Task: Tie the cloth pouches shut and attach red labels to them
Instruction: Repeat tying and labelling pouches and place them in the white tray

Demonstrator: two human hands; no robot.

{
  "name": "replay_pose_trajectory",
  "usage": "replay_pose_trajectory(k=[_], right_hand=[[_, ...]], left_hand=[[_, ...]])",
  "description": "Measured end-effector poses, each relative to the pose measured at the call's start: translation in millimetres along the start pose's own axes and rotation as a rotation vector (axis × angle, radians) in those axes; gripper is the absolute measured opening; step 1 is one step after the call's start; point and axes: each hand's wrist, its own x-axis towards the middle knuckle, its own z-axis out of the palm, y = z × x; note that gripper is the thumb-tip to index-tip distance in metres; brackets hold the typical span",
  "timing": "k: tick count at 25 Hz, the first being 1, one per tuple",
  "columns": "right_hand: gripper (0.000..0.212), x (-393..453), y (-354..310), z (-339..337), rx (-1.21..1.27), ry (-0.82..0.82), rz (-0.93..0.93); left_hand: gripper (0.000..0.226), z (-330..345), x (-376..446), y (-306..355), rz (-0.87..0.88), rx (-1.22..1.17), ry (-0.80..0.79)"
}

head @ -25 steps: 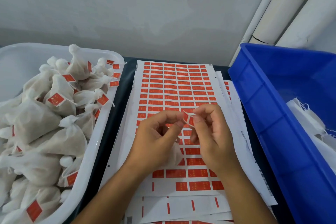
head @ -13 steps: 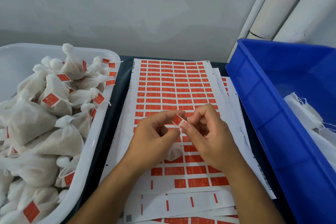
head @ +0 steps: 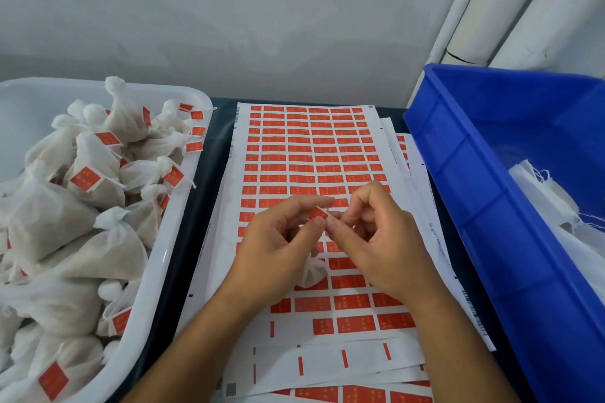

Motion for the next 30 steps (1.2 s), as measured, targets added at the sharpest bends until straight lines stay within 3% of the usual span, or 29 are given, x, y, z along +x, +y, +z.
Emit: replay_pose_trajectory(k=[6,12,17,22,28,30], right_hand=[[0.033,0,-1,0,0.066,-0.041,0.06],[0.006,3,-3,5,0.11,-0.017,0.052],[0.006,2,-6,8,0.125,0.045,0.063],[0.005,0,-4,16,0.218,0.1,0.173],[0.012,-1,-8,22,0.311,0.146,0.292],[0.012,-1,-8,22,0.335,0.148,0.323]], left_hand=[[0.036,0,1,-2,-0.013,-0.069,0.03],[0.036,0,0,-1,-0.024,-0.068,0.024],[0.036,2,-1,3,-0.019,-0.06,0.03],[0.05,6,-3,5,0.028,0.072,0.125],[0.019,10,-4,-2,0.261,0.361,0.309],[0.014,10,-4,-4,0.259,0.371,0.32]])
